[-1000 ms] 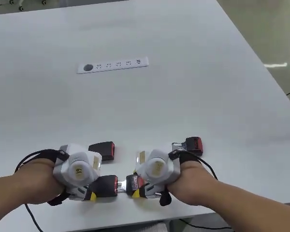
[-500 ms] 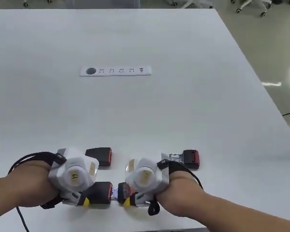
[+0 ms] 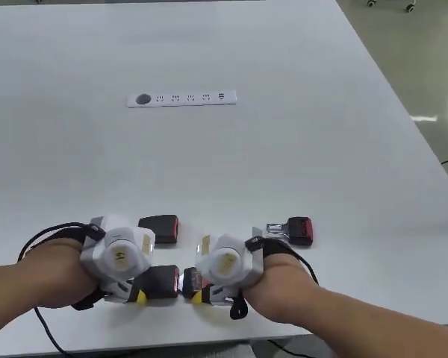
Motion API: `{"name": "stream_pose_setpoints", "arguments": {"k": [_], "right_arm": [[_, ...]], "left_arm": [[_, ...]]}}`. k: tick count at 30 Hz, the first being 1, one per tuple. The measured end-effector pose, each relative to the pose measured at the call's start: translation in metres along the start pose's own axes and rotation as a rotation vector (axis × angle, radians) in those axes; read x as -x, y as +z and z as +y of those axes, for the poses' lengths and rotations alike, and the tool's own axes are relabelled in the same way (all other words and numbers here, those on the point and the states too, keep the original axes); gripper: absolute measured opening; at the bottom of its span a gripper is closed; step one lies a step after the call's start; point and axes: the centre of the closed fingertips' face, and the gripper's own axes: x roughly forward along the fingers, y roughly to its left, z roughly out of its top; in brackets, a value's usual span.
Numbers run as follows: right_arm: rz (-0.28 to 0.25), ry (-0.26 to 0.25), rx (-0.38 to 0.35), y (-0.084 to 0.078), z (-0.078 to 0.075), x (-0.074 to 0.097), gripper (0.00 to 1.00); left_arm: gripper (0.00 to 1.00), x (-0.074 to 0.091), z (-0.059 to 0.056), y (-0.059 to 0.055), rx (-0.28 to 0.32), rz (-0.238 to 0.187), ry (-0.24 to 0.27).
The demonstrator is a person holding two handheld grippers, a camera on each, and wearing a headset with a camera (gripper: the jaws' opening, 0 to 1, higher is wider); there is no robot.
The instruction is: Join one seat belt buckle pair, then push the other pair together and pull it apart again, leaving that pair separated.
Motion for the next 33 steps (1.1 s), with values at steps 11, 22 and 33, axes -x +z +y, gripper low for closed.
{"name": "stream_pose_setpoints", "arguments": {"k": [11, 22, 33], "right_arm": [[-0.010, 0.006, -0.008, 0.000, 0.002, 0.000, 0.30], [0.062, 0.051, 0.052, 0.001, 0.004, 0.000, 0.33], [-0.033, -0.056, -0.019, -0.007, -0.017, 0.053, 0.37]], "left_arm": [[0.31, 0.001, -0.003, 0.000, 0.024, -0.007, 0.002], [0.33, 0.002, -0.005, -0.001, 0.029, 0.062, 0.034], [0.34, 0.056, 0.033, 0.015, 0.143, -0.091, 0.140]]}}
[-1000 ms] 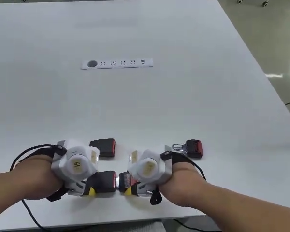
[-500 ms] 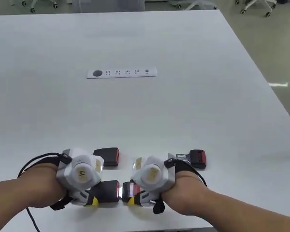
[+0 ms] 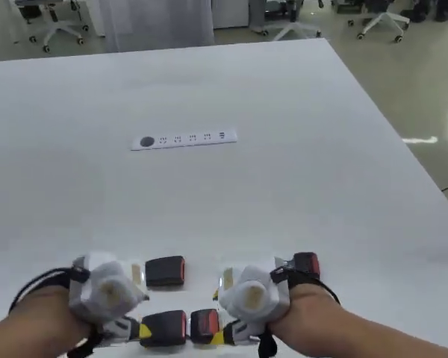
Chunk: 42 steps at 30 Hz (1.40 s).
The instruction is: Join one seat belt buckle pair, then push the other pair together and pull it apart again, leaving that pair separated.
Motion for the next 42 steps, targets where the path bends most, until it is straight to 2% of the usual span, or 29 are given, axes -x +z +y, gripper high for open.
{"name": "stream_pose_setpoints", "arguments": {"k": [2, 4, 6, 8, 11, 14, 17, 19, 23, 25, 26, 27, 28, 30, 31, 36, 42], "right_arm": [[-0.013, -0.045, -0.045, -0.011, -0.017, 0.014, 0.37], [0.004, -0.075, -0.080, -0.026, -0.031, 0.024, 0.36], [0.031, -0.120, -0.069, -0.047, -0.052, 0.039, 0.37], [0.042, -0.144, -0.080, -0.062, -0.064, 0.049, 0.37], [0.069, -0.179, -0.103, -0.089, -0.082, 0.065, 0.40], [0.095, -0.182, -0.105, -0.107, -0.089, 0.071, 0.43], [0.119, -0.153, -0.107, -0.121, -0.091, 0.069, 0.44], [0.137, -0.136, -0.096, -0.128, -0.091, 0.066, 0.44], [0.164, -0.081, -0.108, -0.144, -0.090, 0.058, 0.43], [0.174, -0.083, -0.107, -0.149, -0.093, 0.056, 0.43], [0.137, -0.074, -0.151, -0.145, -0.094, 0.056, 0.41], [0.153, -0.071, -0.140, -0.149, -0.097, 0.057, 0.38], [0.148, -0.066, -0.139, -0.149, -0.098, 0.056, 0.36], [0.138, -0.048, -0.143, -0.146, -0.095, 0.055, 0.35], [0.132, -0.039, -0.142, -0.148, -0.096, 0.055, 0.35], [0.112, -0.029, -0.132, -0.144, -0.092, 0.056, 0.35], [0.059, -0.029, -0.134, -0.139, -0.090, 0.057, 0.35]], "left_arm": [[0.35, 0.001, 0.020, 0.008, -0.010, -0.024, 0.029], [0.39, -0.002, 0.032, 0.010, -0.015, -0.016, 0.033], [0.47, -0.010, 0.046, 0.013, -0.034, -0.016, 0.037], [0.49, -0.015, 0.048, 0.012, -0.042, -0.001, 0.014], [0.49, -0.024, 0.053, 0.005, -0.080, 0.035, 0.005], [0.49, -0.031, 0.049, -0.006, -0.098, 0.085, -0.039], [0.49, -0.038, 0.046, -0.010, -0.117, 0.105, -0.060], [0.49, -0.041, 0.050, -0.009, -0.119, 0.112, -0.058], [0.46, -0.051, 0.050, -0.003, -0.099, 0.094, -0.094], [0.43, -0.055, 0.050, -0.002, -0.104, 0.097, -0.109], [0.43, -0.059, 0.052, -0.003, -0.105, 0.106, -0.111], [0.43, -0.060, 0.052, -0.004, -0.105, 0.113, -0.113], [0.40, -0.061, 0.052, 0.002, -0.086, 0.083, -0.129], [0.36, -0.059, 0.056, 0.002, -0.087, 0.083, -0.124], [0.34, -0.059, 0.055, 0.003, -0.091, 0.080, -0.129], [0.34, -0.059, 0.056, 0.002, -0.115, 0.096, -0.136], [0.33, -0.059, 0.056, 0.001, -0.121, 0.120, -0.132]]}}
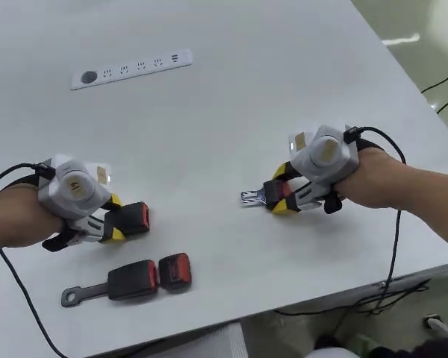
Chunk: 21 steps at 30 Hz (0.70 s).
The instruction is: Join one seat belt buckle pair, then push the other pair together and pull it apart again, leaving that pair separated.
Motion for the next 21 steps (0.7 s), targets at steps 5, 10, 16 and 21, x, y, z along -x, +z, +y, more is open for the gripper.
{"name": "stream_pose_setpoints", "arguments": {"k": [5, 10, 16, 21], "right_arm": [[-0.012, -0.001, 0.004, 0.001, 0.001, 0.000, 0.35], [0.012, 0.002, 0.029, 0.011, 0.004, -0.006, 0.35], [-0.001, 0.000, 0.055, 0.029, 0.005, -0.023, 0.35], [-0.033, -0.004, 0.063, 0.054, 0.013, -0.043, 0.35]], "left_arm": [[0.33, 0.000, 0.000, -0.002, 0.014, -0.001, 0.004], [0.33, -0.001, -0.001, -0.002, 0.007, 0.018, 0.005], [0.33, -0.001, -0.002, -0.003, 0.010, 0.020, 0.009], [0.33, -0.001, -0.002, -0.003, 0.018, 0.022, 0.013]]}}
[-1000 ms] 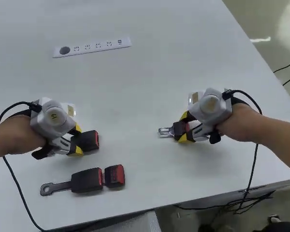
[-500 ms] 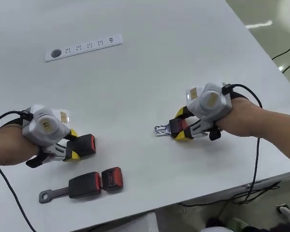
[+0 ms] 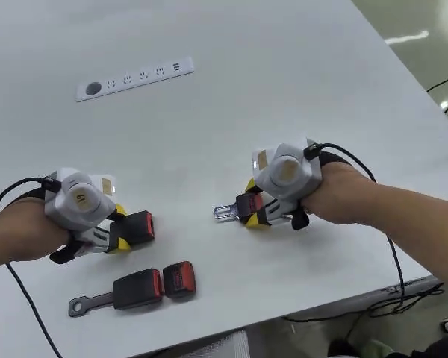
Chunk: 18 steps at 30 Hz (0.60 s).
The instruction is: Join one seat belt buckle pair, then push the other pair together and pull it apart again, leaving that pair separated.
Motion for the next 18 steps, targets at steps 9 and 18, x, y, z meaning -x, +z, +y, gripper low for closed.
{"name": "stream_pose_setpoints", "arguments": {"k": [9, 18], "right_arm": [[-0.031, -0.001, 0.022, 0.038, 0.010, -0.031, 0.35], [-0.043, -0.004, 0.026, 0.065, 0.008, -0.052, 0.35]], "left_arm": [[0.33, -0.001, 0.001, 0.000, -0.015, 0.008, -0.006], [0.33, -0.002, 0.001, 0.000, -0.018, 0.011, -0.007]]}}
